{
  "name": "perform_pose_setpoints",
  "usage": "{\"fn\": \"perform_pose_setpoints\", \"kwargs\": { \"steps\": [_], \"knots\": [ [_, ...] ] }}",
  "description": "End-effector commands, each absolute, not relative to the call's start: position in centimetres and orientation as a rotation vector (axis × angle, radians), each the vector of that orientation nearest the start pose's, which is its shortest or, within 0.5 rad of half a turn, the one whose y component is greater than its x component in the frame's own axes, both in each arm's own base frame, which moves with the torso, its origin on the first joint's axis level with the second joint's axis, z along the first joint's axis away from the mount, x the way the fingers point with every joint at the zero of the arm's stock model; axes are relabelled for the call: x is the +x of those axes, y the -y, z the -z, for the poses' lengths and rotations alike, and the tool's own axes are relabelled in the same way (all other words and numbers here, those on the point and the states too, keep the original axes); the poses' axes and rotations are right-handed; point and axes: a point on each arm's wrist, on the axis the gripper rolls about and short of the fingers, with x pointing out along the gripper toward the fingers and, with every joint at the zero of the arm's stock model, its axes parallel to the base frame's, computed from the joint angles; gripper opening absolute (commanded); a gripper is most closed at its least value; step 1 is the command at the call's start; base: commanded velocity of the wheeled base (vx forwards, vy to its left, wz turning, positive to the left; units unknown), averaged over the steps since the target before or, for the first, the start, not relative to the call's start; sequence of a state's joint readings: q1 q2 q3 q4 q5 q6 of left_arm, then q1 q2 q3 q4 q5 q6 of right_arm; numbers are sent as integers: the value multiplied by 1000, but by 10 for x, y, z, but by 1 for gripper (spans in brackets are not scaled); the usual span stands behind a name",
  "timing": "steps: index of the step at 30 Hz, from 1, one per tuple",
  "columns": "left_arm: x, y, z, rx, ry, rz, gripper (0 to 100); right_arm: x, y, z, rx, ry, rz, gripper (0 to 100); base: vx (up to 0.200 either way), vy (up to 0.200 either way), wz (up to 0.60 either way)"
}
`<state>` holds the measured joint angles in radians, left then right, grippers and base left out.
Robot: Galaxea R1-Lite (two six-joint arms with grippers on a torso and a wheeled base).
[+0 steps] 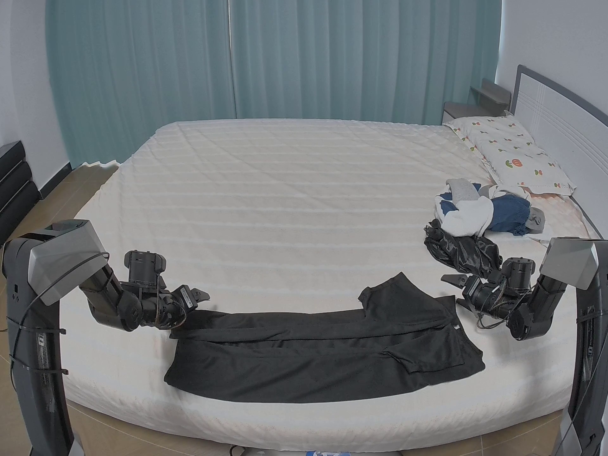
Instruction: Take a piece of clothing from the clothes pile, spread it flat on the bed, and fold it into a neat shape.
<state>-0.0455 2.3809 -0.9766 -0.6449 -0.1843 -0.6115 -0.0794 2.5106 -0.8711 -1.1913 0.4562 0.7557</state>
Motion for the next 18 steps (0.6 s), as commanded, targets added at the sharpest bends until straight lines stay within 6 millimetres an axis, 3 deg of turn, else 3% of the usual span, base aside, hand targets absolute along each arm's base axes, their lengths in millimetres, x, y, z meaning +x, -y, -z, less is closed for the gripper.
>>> {"fn": "perform_pose_setpoints", "kwargs": {
  "steps": [1,11,18],
  "knots": [
    [394,23,28,-623,-814,-22,0,395,22,47,851,-561,-188,100,0,0,0],
    [396,24,31,-608,-764,-109,0,395,17,42,841,-556,-201,100,0,0,0],
    [397,23,28,-673,-722,-150,0,379,16,41,766,-579,-208,100,0,0,0]
  ]
}}
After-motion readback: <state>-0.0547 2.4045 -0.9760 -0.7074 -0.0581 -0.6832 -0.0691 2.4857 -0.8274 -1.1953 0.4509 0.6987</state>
